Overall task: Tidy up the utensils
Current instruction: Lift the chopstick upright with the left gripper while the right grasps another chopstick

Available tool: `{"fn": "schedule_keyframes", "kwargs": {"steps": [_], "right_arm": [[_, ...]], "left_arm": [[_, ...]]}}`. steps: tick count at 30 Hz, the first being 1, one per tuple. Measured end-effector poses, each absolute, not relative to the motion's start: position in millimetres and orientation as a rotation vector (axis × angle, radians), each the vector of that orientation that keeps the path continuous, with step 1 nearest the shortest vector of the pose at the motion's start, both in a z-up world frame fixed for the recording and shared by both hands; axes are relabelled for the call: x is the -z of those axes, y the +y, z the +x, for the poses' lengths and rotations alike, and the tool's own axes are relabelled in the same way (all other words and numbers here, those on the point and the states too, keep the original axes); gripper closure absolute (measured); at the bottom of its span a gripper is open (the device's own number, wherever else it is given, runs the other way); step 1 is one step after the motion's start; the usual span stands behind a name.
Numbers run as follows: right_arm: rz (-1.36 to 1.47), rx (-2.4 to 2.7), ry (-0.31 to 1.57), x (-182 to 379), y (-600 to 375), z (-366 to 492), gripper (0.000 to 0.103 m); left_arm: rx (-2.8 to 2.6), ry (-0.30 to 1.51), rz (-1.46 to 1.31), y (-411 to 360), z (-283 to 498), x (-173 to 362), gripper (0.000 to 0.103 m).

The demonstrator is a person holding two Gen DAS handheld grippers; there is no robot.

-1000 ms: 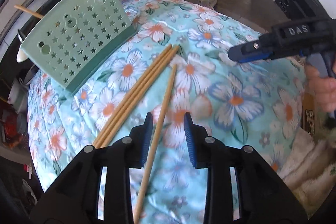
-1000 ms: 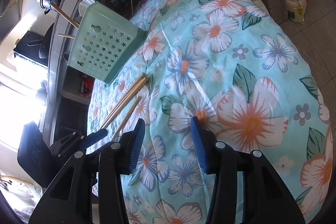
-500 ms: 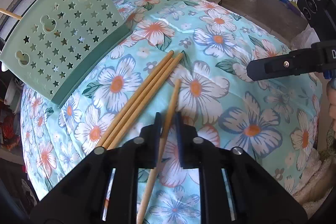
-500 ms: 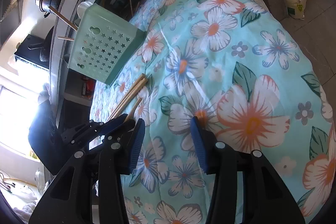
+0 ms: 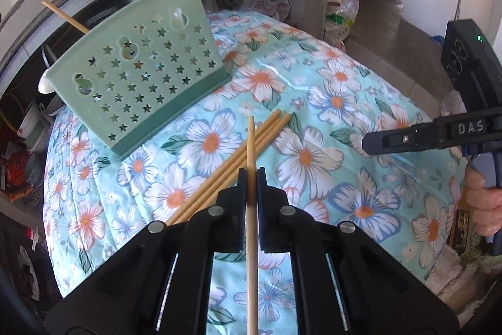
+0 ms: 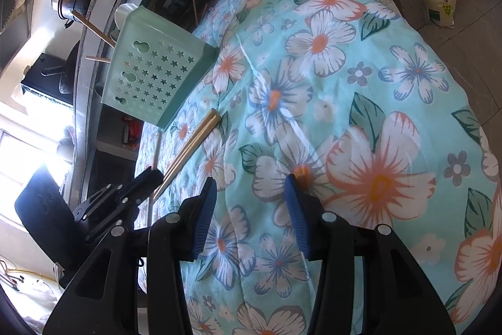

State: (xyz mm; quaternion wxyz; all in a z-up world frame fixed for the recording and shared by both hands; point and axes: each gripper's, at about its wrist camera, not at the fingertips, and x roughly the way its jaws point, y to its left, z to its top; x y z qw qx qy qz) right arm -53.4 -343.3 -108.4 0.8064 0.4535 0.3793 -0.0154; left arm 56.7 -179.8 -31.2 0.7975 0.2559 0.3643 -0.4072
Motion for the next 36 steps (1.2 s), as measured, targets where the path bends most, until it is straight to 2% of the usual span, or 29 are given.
{"fn": "schedule_keyframes", "kwargs": {"steps": [22, 27, 34, 36], "right_arm": [[0.975, 0.017, 0.796, 105, -338, -52, 0.058], [0.977, -0.030, 0.737, 90, -335, -45, 0.045], [1.133, -0.092, 0.728, 101, -341, -27, 0.044], [1.176, -0.099, 0.733, 106, -342, -21, 0.047]], "left_arm": [[0.856, 0.765, 0.476, -161, 60, 17, 0.098], [0.844, 0.757, 0.451, -154, 62, 12, 0.098], [0.802, 0.752, 0.370, -141, 68, 3, 0.098], [0.789, 0.744, 0.336, -136, 70, 0, 0.098]]}}
